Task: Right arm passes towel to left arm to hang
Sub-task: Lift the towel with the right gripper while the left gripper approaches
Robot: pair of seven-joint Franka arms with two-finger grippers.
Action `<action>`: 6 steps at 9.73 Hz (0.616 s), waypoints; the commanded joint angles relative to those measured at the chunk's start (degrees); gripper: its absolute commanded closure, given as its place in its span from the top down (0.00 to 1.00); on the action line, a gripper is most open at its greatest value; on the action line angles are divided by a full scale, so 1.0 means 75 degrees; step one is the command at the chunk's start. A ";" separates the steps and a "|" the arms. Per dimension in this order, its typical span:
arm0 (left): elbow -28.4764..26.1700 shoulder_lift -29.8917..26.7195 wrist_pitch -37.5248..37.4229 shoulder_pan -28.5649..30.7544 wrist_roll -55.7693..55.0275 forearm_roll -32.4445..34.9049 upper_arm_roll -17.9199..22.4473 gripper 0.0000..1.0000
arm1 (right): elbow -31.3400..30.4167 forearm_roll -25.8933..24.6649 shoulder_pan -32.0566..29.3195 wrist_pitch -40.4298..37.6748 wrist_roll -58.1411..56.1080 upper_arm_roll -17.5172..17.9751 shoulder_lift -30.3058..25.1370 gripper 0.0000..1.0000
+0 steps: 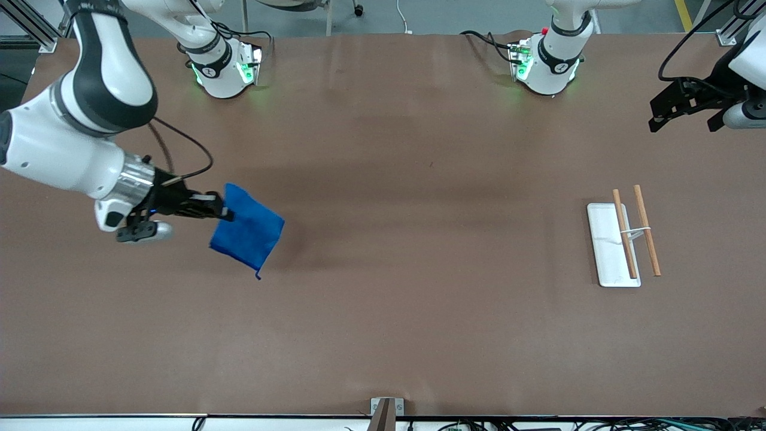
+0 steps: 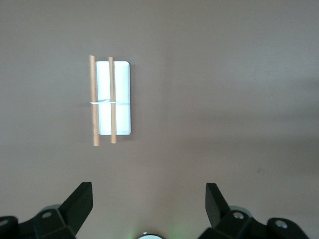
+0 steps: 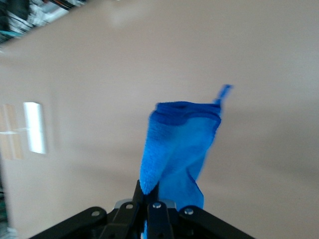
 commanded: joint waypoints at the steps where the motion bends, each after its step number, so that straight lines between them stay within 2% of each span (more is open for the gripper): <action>1: -0.0484 0.0530 -0.0005 -0.0125 0.0109 -0.1147 -0.0057 1.00 | 0.0030 0.0871 0.0041 0.1231 0.0935 0.1106 -0.0071 0.00; 3: -0.0686 0.1524 0.0531 -0.0511 0.0121 -0.2343 -0.0057 1.00 | 0.0100 0.1505 0.0065 0.2534 0.1733 0.2232 -0.0048 0.00; 5: -0.0756 0.2369 0.1164 -0.0560 0.0132 -0.4145 -0.0115 1.00 | 0.0485 0.2638 0.0077 0.2821 0.2168 0.2973 -0.0012 0.00; 6: -0.0768 0.2779 0.1341 -0.0560 0.0144 -0.5187 -0.0162 1.00 | 0.0557 0.3167 0.0111 0.2821 0.2518 0.3185 -0.0001 0.00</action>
